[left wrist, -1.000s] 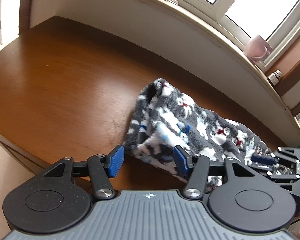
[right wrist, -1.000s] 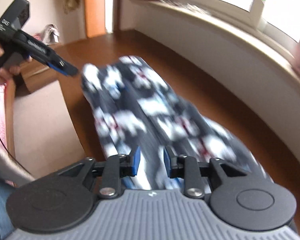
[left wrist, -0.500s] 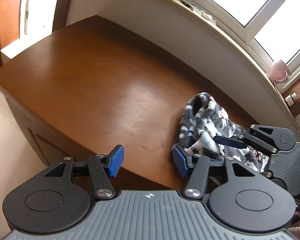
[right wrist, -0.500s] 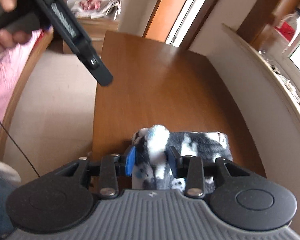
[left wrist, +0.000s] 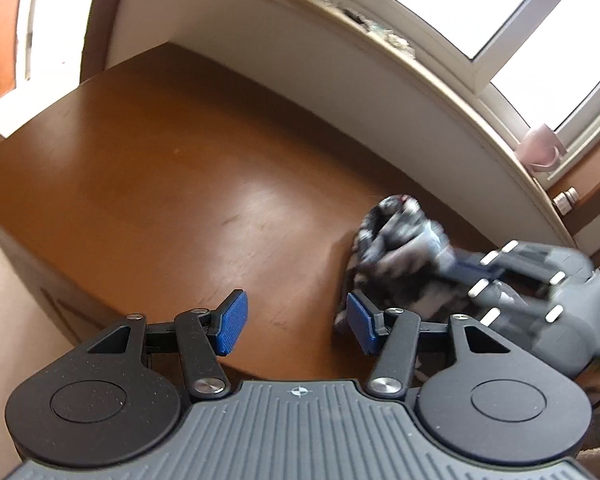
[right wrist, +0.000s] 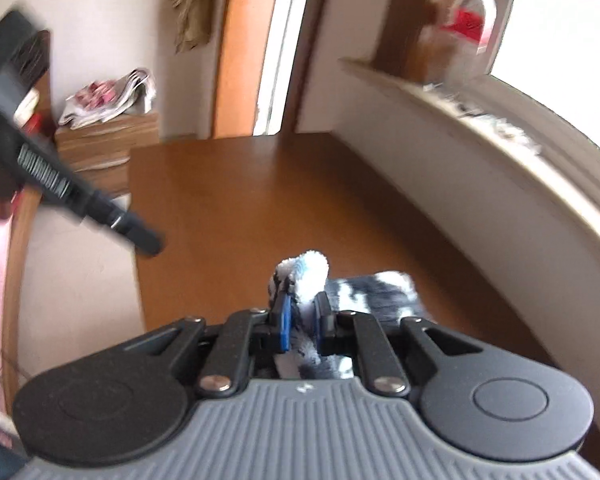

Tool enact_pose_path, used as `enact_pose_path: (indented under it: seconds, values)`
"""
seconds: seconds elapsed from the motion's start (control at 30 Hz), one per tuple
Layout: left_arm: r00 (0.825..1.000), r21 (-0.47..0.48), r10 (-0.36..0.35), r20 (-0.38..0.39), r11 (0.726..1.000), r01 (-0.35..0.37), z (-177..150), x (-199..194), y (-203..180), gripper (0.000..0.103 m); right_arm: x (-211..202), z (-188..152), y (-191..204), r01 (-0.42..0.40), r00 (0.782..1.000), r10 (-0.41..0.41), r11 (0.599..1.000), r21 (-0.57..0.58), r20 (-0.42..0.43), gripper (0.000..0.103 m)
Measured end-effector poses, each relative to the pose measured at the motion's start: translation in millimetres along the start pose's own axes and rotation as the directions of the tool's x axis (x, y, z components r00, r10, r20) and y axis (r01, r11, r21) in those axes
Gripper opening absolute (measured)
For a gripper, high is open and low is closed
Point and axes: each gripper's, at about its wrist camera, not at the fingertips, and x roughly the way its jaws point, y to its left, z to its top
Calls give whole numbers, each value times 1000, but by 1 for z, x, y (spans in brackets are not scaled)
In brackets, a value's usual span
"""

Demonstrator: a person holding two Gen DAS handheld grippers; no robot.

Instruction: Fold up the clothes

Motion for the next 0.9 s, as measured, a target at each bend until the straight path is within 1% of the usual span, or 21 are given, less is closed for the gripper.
enact_pose_path:
  seconds: [0.1,0.17,0.2,0.23,0.27,0.3,0.37,0.5,0.6,0.63,0.7,0.73,0.77,0.8,0.83,0.9]
  values:
    - [1000,16,0,-3,1000,0,6,2,-5,64,8,-11,9,-15,999,15,1000,-6,-30,13]
    - [1000,30,-1,-5,1000,1,9,5,-11,64,9,-12,9,-16,1000,16,999,29,-26,20]
    - [1000,42,-5,-5,999,6,12,8,-16,64,9,-12,8,-14,1000,15,999,45,-23,21]
    - [1000,44,-7,-4,999,7,12,9,-16,64,9,-11,8,-9,1000,10,998,56,-21,26]
    - [1000,63,-24,0,998,23,18,13,-27,64,9,-11,8,-9,1000,11,998,60,-22,37]
    - [999,79,-35,2,996,35,21,15,-34,64,7,-10,9,-11,1000,12,998,62,-19,40]
    - [998,116,-57,5,992,56,27,21,-51,64,-4,-9,9,-13,1000,12,997,77,4,41]
    - [995,175,-99,-6,980,98,34,32,-78,64,-30,-22,-2,-3,1000,-2,985,174,29,43]
    - [992,239,-123,-38,962,129,33,48,-108,64,-63,-48,-19,54,998,-62,958,280,20,43]
    - [988,265,-137,-64,952,150,30,59,-125,64,-73,-57,-24,77,996,-85,947,311,12,43]
    - [982,285,-161,-98,941,183,25,71,-144,64,-90,-75,-33,134,990,-140,920,367,-11,43]
    - [981,288,-165,-104,939,188,25,73,-147,64,-104,-91,-39,182,982,-185,893,413,-33,43]
    - [975,308,-182,-129,927,213,21,82,-164,64,-118,-106,-46,229,972,-228,860,455,-57,43]
    - [970,329,-193,-147,916,231,16,88,-179,64,-130,-120,-51,271,961,-266,826,494,-82,43]
    - [968,338,-198,-155,910,241,14,92,-186,64,-142,-135,-55,312,947,-302,787,532,-108,43]
    - [955,367,-224,-194,886,282,4,103,-214,64,-173,-170,-64,392,913,-375,686,613,-164,43]
